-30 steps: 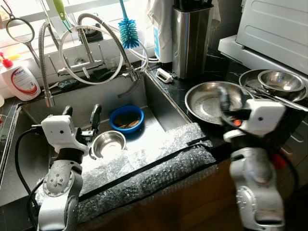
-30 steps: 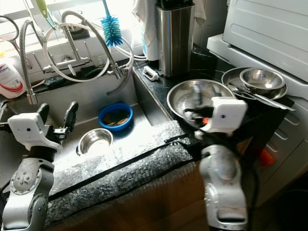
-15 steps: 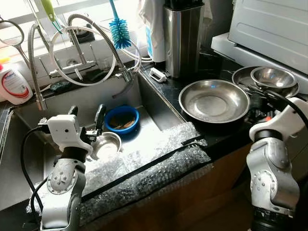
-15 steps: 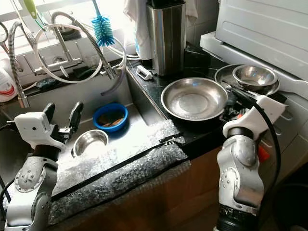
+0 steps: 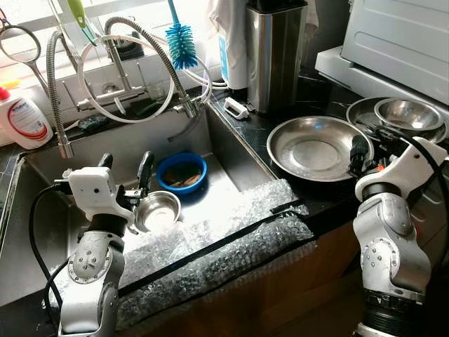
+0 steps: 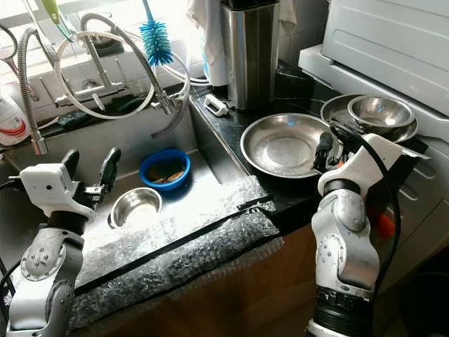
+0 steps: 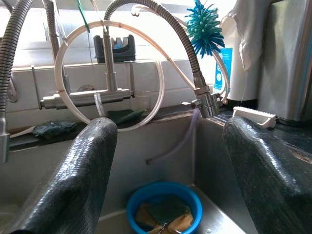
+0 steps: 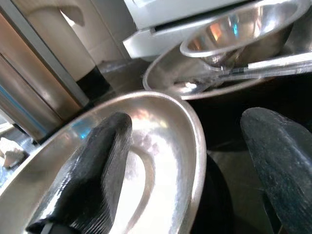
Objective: Kitchen organization
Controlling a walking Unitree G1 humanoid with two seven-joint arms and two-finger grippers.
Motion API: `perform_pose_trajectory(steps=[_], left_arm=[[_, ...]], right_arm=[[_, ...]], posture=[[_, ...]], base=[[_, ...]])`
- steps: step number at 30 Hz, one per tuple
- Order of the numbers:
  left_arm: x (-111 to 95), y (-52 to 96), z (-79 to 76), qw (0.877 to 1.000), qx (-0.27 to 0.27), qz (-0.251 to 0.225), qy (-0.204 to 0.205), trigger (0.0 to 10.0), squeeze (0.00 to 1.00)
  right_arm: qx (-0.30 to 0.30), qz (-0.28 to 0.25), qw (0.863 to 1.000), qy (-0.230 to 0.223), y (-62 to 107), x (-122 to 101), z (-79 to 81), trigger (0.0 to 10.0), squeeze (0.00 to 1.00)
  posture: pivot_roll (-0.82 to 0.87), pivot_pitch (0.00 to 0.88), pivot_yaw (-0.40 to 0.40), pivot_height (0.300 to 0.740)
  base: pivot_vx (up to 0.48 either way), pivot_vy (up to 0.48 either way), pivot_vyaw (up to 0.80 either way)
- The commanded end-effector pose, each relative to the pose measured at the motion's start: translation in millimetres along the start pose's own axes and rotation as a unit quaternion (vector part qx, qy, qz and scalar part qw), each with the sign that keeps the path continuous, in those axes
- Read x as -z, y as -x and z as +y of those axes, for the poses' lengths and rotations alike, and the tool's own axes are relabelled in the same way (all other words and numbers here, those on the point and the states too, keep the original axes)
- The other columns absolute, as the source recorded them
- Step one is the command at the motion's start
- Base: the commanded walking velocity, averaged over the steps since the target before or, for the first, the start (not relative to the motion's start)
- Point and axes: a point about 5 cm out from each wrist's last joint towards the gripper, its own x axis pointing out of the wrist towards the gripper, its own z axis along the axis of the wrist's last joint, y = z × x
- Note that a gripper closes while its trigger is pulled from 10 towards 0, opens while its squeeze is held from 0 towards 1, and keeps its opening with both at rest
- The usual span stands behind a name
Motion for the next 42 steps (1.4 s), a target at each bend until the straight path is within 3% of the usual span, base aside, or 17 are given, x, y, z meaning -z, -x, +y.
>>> perform_pose_trajectory(steps=[1,28,29,30,31,42], left_arm=[[-3.3,-2.3,4.2,1.000,-0.005,-0.007,-0.012,10.0,0.00],[-3.1,-1.6,3.8,1.000,-0.006,-0.006,-0.015,10.0,0.00],[-3.2,-1.7,3.9,1.000,-0.006,-0.006,-0.016,10.0,0.00],[-3.2,-1.6,3.9,1.000,-0.005,-0.006,-0.017,10.0,0.00],[-3.1,-1.6,3.9,1.000,-0.005,-0.006,-0.017,10.0,0.00],[-3.4,-2.5,3.9,1.000,-0.005,-0.006,-0.018,10.0,0.00]], right_arm=[[0.002,0.019,1.000,-0.008,-1.9,3.7,2.1,10.0,0.00],[0.001,0.075,0.997,0.005,-2.5,19.6,10.8,10.0,0.00],[0.001,0.077,0.997,0.003,-2.6,19.9,11.1,8.9,0.00],[0.002,0.077,0.997,0.003,-2.6,20.0,10.9,3.1,0.00],[0.004,0.076,0.997,0.002,-2.7,19.9,10.6,0.0,0.00],[-0.002,0.076,0.997,-0.009,-3.2,20.2,13.5,0.0,0.00]], posture=[[-0.16,0.000,0.125,0.740],[-0.16,0.000,0.123,0.740],[-0.16,0.000,0.123,0.740],[-0.16,0.000,0.122,0.740],[-0.16,0.000,0.122,0.740],[-0.16,0.000,0.123,0.740]], base=[[0.000,0.000,0.00],[0.000,0.000,0.00],[0.000,0.000,0.00],[0.000,0.000,0.00],[0.000,0.000,0.00],[0.000,0.000,0.00]])
